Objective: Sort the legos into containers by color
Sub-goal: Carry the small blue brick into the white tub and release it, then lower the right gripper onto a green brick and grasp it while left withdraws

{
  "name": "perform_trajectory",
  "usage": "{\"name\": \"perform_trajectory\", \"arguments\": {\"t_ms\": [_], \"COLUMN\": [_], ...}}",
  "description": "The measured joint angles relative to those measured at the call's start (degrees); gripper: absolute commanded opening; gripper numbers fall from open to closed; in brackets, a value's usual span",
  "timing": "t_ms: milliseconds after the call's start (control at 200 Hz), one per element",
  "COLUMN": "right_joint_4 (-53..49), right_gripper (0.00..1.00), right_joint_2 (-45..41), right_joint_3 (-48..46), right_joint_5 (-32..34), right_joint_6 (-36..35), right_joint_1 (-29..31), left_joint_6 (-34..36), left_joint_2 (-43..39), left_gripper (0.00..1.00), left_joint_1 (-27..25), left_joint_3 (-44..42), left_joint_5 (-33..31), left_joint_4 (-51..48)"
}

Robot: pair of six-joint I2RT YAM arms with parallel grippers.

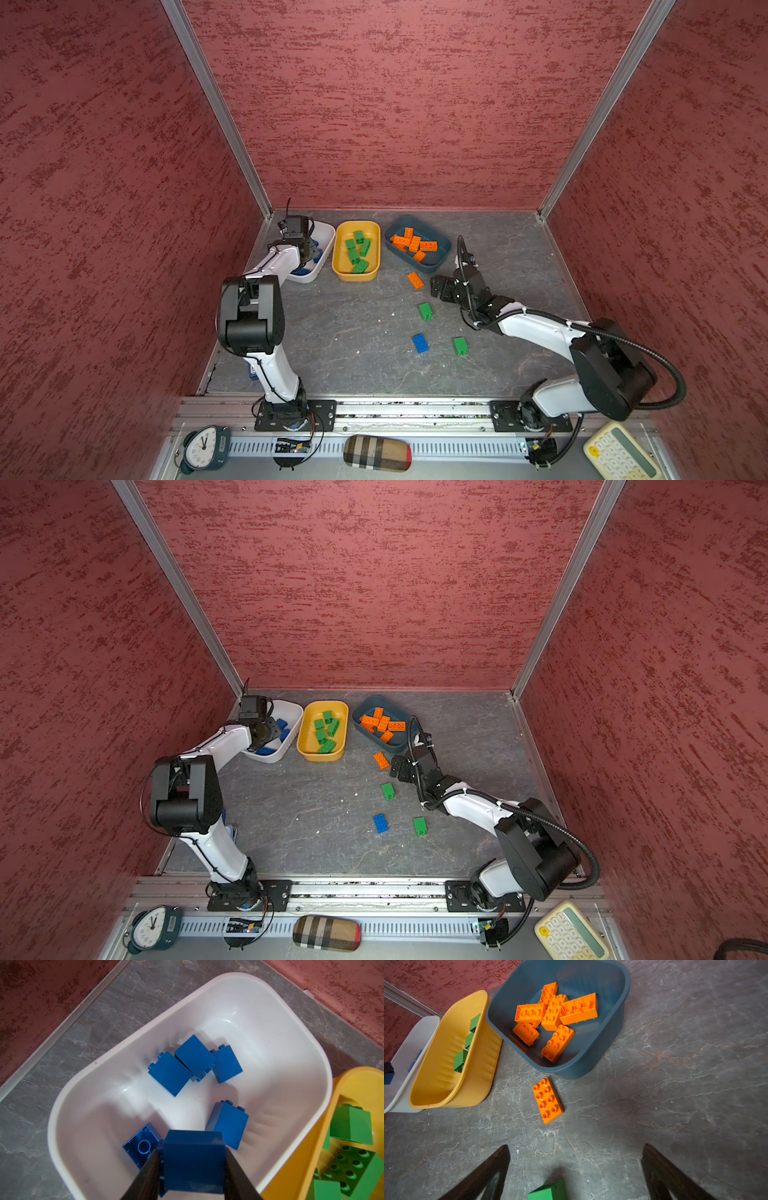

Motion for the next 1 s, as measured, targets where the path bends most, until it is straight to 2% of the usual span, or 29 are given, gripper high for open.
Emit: {"name": "perform_trajectory", "arguments": {"t_ms": [75,170,286,396,606,676,1002], "right_joint_4": [0.0,0.0,0.0,0.0,-1.0,-2.5,-11.7], "right_gripper": [0.99,0.99,0.99,0.98,0.91,0.9,0.7], "right_joint_2": [0.0,0.0,0.0,0.0,3.1,5.2,10.8], "right_joint_3": [0.0,0.0,0.0,0.0,0.1,0.7,5.0], "right_joint_5": [0.0,-0.1,-0.8,-2.7,-6.0,-6.2,-1.0], "right_joint_6": [0.0,-0.2,-1.1,-1.8,-4.3,-4.8,-5.1], "right_joint_1": [0.1,0.2,0.2,0.7,3.8,5.3,12.0], "left_joint_6": [-0.9,-1.9,-3.0,-2.7,-2.3,-2.0,-0.3], "left_joint_2": [2.1,4.8,5.9,5.0,-0.5,-3.2,-13.2], "left_gripper": [0.44,0.51,0.67,0.78,0.89,1.0,1.0], "left_joint_1": [0.3,0.5,0.5,0.4,-0.1,-0.4,-4.9], "left_joint_3": [0.9,2.7,3.3,3.1,-0.2,-1.6,-6.4], "left_joint_5": [0.3,0.4,1.0,1.6,3.1,3.7,6.8], "left_joint_4": [-0.9,-2.8,-3.9,-3.7,-1.5,-0.2,5.9]}}
